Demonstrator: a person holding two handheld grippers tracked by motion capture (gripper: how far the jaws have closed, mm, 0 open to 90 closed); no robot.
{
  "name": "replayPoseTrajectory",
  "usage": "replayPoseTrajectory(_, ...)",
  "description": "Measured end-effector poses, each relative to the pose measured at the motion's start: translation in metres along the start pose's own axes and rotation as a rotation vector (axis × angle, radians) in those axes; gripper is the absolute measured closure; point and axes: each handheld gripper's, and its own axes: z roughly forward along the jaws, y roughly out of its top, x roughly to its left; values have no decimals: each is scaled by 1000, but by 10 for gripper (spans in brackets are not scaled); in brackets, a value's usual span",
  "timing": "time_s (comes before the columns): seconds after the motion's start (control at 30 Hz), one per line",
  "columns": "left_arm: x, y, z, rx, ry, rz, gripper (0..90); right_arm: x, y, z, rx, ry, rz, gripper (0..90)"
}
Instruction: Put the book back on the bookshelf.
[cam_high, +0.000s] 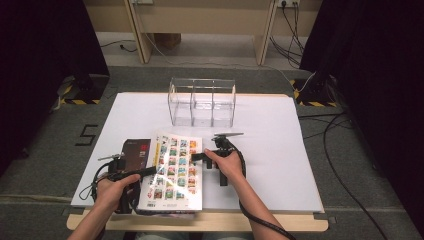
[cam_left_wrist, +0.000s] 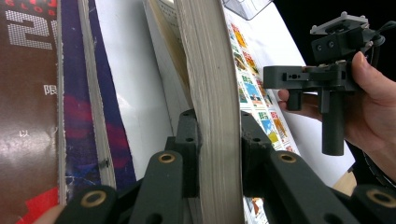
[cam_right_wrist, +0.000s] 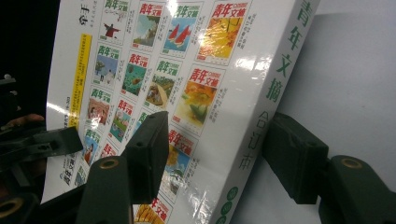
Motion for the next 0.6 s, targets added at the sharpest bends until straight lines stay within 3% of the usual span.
replayPoseTrajectory(0.1, 0, 1, 0, 10, 4, -5, 738, -1, 0, 0, -5, -10, -14, 471)
replayPoseTrajectory(0.17, -2, 3, 1, 25, 16, 2, 738, -2, -2, -2, -22, -10, 10, 526)
replayPoseTrajectory(0.27, -4, 5, 1, 36, 28, 4, 736, 4, -1, -9, -51, -3, -5, 581)
replayPoseTrajectory(0.4, -4, 8, 3, 45, 29, 3, 734, 15, 1, -19, -85, 16, -47, 612)
replayPoseTrajectory(0.47, -5, 9, 3, 50, 34, 4, 734, 17, 2, -21, -90, 31, -48, 617)
replayPoseTrajectory(0.5, -5, 10, 4, 54, 35, 5, 733, 18, 6, -22, -86, 64, -36, 620)
replayPoseTrajectory(0.6, -5, 10, 4, 58, 35, 7, 733, 18, 9, -19, -63, 65, -36, 597)
